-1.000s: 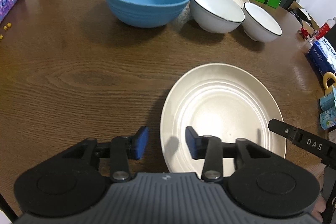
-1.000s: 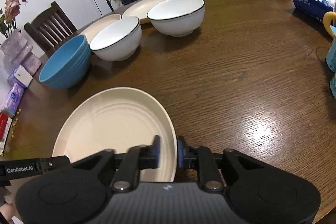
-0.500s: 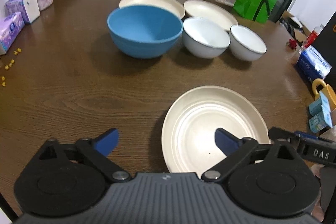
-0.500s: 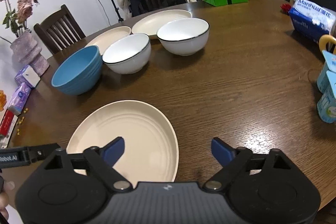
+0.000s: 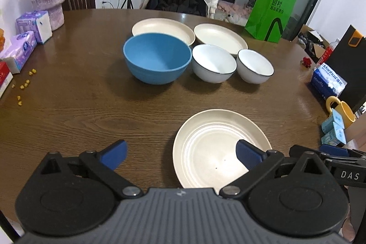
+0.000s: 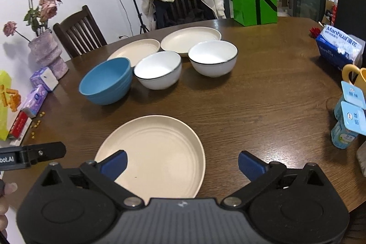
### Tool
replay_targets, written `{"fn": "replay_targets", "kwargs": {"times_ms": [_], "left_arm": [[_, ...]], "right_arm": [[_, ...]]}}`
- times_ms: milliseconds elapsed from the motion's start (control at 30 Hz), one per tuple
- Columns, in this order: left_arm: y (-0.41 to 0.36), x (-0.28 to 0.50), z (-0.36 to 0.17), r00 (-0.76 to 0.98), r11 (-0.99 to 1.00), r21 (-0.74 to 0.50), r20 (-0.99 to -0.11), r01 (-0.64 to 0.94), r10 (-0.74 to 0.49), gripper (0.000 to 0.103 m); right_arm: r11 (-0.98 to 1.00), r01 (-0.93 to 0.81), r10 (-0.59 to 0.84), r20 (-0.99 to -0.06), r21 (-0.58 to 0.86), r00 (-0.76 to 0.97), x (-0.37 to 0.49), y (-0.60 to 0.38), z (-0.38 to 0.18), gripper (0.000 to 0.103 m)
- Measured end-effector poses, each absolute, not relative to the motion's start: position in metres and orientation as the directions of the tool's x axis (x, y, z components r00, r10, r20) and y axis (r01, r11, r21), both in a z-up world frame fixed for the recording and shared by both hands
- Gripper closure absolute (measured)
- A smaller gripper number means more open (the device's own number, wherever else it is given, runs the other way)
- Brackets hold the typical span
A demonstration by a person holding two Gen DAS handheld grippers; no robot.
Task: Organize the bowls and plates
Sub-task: 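Open both grippers to release the plate and pull back, then move both grippers past the bowls toward the two cream plates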
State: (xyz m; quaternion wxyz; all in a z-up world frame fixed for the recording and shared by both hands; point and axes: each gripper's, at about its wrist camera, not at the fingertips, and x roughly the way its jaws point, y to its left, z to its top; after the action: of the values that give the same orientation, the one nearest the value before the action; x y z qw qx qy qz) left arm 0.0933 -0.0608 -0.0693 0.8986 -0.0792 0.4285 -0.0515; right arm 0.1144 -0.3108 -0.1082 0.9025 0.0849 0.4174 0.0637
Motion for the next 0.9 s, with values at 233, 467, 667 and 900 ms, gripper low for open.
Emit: {"fn": "replay_targets", "kwargs": {"times_ms": [233,467,667,900], "left_arm": [[-0.056,0.080,-0.049,0.655,0.984,-0.176,-0.743,0.005,-0.136,0.000],[-0.044,0.073,-0.031,0.680,0.986,-0.165,-0.725,-0.021,-0.107,0.000],[-0.036,0.078,-0.019,0.693,0.986,-0.163,-0.714,-0.027,-0.100,0.000],[-0.030,0.097,-0.005,0.704,0.992,-0.127,-0.705,-0.009,-0.084,0.000]], "right_arm": [[0.976,-0.081,0.206,-0.731,0.203,0.651,0.106,-0.302,-0.085,0.000],[0.977,-0.115,0.208,-0.720,0.177,0.662,0.101,-0.289,-0.065,0.000],[0.981,-0.117,0.193,-0.720,0.155,0.667,0.103,-0.281,-0.055,0.000],[0.981,-0.109,0.193,-0.711,0.163,0.677,0.116,-0.273,-0.041,0.000]]}}
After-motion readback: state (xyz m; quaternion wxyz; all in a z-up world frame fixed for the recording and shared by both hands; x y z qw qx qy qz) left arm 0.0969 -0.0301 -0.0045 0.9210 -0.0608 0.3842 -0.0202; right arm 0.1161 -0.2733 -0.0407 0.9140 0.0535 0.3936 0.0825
